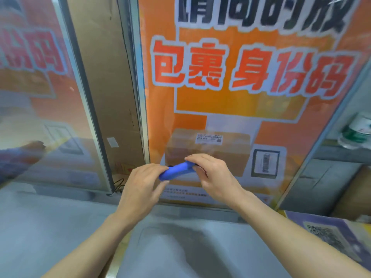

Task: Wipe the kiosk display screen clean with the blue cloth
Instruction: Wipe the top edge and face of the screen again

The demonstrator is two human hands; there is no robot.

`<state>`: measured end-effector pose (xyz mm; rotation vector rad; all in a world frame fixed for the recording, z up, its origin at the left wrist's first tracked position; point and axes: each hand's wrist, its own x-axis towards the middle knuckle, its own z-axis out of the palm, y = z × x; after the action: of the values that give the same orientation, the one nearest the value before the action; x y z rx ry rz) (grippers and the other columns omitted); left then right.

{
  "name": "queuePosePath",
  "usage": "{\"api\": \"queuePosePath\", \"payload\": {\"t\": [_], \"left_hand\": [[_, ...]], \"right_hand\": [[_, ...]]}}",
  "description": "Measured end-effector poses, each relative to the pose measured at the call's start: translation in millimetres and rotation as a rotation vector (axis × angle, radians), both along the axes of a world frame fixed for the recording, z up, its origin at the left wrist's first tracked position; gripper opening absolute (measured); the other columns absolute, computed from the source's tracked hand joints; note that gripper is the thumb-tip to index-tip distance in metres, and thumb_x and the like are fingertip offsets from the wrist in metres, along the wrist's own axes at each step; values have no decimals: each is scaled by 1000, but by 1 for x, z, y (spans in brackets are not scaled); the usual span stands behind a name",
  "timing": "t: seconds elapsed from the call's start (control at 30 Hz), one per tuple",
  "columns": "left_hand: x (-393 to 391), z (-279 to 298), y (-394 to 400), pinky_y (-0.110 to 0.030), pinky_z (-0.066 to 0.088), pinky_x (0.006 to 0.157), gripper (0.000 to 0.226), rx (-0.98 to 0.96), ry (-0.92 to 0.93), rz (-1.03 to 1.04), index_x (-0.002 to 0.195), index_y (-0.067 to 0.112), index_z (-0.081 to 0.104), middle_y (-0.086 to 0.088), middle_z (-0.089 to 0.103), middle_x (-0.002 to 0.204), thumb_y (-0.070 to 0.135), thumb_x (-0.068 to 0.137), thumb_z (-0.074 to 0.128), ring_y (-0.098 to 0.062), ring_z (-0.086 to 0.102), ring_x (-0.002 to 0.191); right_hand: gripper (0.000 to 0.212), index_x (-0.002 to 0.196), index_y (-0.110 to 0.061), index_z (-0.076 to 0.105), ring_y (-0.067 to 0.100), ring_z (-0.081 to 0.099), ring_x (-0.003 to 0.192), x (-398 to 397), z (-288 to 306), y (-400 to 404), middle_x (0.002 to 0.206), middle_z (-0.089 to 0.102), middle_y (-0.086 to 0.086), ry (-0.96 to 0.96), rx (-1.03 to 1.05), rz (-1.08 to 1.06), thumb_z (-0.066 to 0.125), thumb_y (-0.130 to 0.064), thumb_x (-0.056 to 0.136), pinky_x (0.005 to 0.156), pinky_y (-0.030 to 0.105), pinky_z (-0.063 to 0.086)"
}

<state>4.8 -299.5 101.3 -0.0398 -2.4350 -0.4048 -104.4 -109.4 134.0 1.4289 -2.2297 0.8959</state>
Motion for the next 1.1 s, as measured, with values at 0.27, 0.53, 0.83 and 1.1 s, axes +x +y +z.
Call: {"api": "queuePosePath", "payload": {"t": [0.27, 0.53, 0.83, 1.1], "left_hand": [[-20, 84, 6, -14, 42, 69, 42, 366, 207, -44, 98, 36, 44, 8, 64, 84, 2, 88, 67, -5, 61, 77], [-39, 159, 3, -16, 44, 73, 23, 221, 472, -34, 85, 7, 74, -3, 63, 94, -10, 82, 58, -11, 58, 83], [-43, 265, -9, -3, 43, 80, 31, 185, 574, -102, 105, 3, 75, -6, 62, 108, -16, 84, 63, -15, 62, 86], [-59, 363, -21, -11, 44, 75, 18, 63, 710, -6, 99, 4, 77, -21, 57, 127, -4, 89, 65, -16, 57, 72]], "right_hand": [[38, 133, -6, 58, 15, 51, 119, -1, 79, 6, 133, 61, 7, 34, -107, -60, 50, 5, 97, 95, 28, 42], [22, 113, -2, 64, 15, 52, 122, 2, 162, 3, 130, 58, 7, 160, -194, -9, 59, 5, 92, 100, 17, 39], [29, 100, -2, 73, 39, 64, 103, -4, 263, -21, 119, 64, 18, 513, -343, -83, 68, 18, 80, 85, 39, 55], [21, 100, 2, 77, 39, 64, 105, -14, 353, -45, 123, 62, 22, 609, -422, -140, 65, 13, 86, 89, 42, 56]]}}
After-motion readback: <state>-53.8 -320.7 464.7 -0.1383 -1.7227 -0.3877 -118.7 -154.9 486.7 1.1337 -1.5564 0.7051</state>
